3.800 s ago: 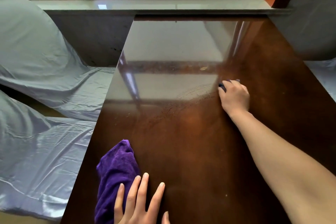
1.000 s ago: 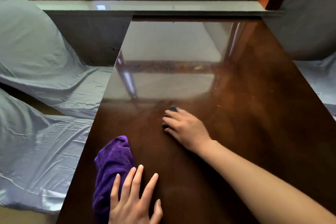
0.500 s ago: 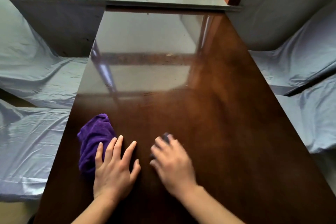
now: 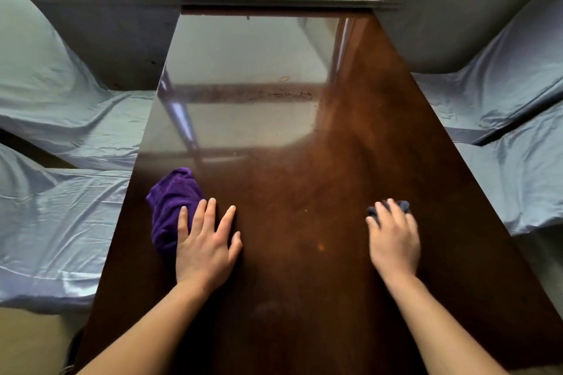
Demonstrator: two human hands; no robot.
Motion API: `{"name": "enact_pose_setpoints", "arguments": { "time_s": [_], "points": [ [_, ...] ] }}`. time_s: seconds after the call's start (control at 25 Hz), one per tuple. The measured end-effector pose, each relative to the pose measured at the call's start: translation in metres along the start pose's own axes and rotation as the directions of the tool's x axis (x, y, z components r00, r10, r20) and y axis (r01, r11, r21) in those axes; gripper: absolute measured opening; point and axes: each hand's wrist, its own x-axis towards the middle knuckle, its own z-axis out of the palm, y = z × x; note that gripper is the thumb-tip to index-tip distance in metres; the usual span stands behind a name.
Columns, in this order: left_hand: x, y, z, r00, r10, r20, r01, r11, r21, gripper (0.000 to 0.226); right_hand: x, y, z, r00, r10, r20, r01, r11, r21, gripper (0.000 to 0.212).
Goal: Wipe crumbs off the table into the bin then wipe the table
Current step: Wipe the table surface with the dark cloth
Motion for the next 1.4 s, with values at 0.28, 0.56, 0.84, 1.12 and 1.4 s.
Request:
{"name": "enact_pose_setpoints", "arguments": {
  "time_s": [0.28, 0.56, 0.84, 1.12, 1.4],
  "points": [
    [-0.034, -0.007, -0.018, 0.98, 0.196, 0.015, -0.196, 0.98, -0.023, 0.058, -0.013, -0.053, 0.016, 0.785, -0.618, 0.046, 0.61, 0.784, 0.112, 0.034],
    [-0.107, -0.068, -0.003, 0.995, 0.089, -0.036, -0.093, 0.985, -0.142, 0.067, 0.105, -0.082, 0.04, 0.999, -0.028, 0.03, 0.025, 0.996, 0.09, 0.029],
    [-0.118, -0.067, -0.009, 0.997, 0.005, 0.075, 0.009, 0.982, -0.188, 0.072, -0.077, -0.132, 0.022, 0.699, -0.707, 0.106, 0.66, 0.696, 0.282, 0.037],
    [-0.13, -0.086, -0.01, 0.996, -0.063, 0.062, 0.079, 0.948, -0.309, 0.065, -0.106, -0.122, 0.006, 0.869, -0.487, 0.093, 0.467, 0.866, 0.178, 0.038],
    [-0.034, -0.082, -0.009, 0.974, -0.226, 0.033, 0.206, 0.809, -0.551, 0.075, -0.142, -0.191, 0.018, 0.666, -0.746, 0.017, 0.706, 0.637, 0.31, 0.033]
  ]
}}
